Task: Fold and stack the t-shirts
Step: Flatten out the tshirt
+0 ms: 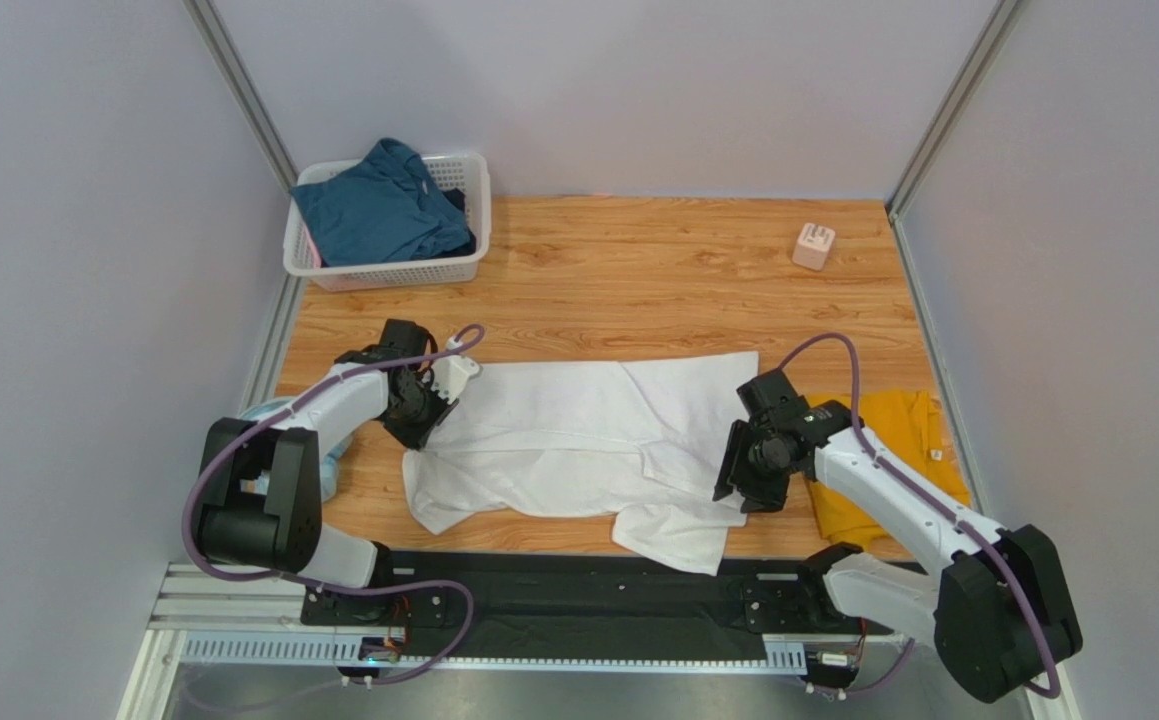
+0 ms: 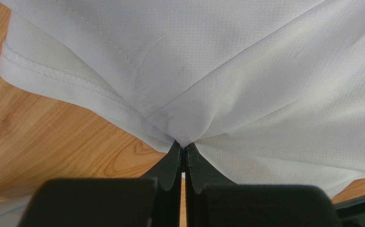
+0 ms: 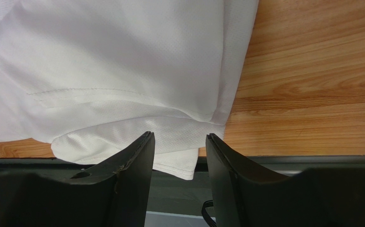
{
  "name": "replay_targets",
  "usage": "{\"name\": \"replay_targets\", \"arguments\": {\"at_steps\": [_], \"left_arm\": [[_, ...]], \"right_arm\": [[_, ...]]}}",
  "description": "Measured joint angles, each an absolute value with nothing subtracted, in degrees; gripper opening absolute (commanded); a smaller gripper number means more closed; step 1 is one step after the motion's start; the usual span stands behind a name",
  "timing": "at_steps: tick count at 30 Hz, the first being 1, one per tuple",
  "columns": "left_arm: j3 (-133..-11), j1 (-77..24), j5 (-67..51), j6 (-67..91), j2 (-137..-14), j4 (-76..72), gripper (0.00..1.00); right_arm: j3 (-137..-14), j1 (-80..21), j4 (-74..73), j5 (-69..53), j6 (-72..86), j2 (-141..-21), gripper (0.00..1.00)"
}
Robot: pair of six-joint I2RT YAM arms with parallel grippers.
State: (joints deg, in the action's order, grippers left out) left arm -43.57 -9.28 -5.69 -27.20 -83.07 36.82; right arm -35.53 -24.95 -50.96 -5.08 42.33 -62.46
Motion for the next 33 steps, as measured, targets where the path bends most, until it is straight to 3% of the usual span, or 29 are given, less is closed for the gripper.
{"name": "replay_targets", "arguments": {"at_steps": [14, 21, 32, 33], "left_arm": [[-43.6, -9.3, -6.5, -27.2, -82.5, 37.1, 0.0], [-43.6, -9.3, -6.5, -27.2, -82.3, 37.3, 0.0], [-43.6, -9.3, -6.5, -27.2, -82.2, 37.4, 0.0], [-43.6, -9.3, -6.5, -27.2, -82.2, 37.4, 0.0]], "right_arm": [[-35.0, -24.9, -49.5, 3.6, 44.8, -66.5, 0.47], [-35.0, -24.9, -47.5, 4.0, 44.8, -68.4, 0.34], [-34.7, -24.9, -45.5, 3.4, 44.8, -68.7, 0.27], [-34.5, -24.9, -45.2, 3.3, 44.8, -68.7, 0.19]]}}
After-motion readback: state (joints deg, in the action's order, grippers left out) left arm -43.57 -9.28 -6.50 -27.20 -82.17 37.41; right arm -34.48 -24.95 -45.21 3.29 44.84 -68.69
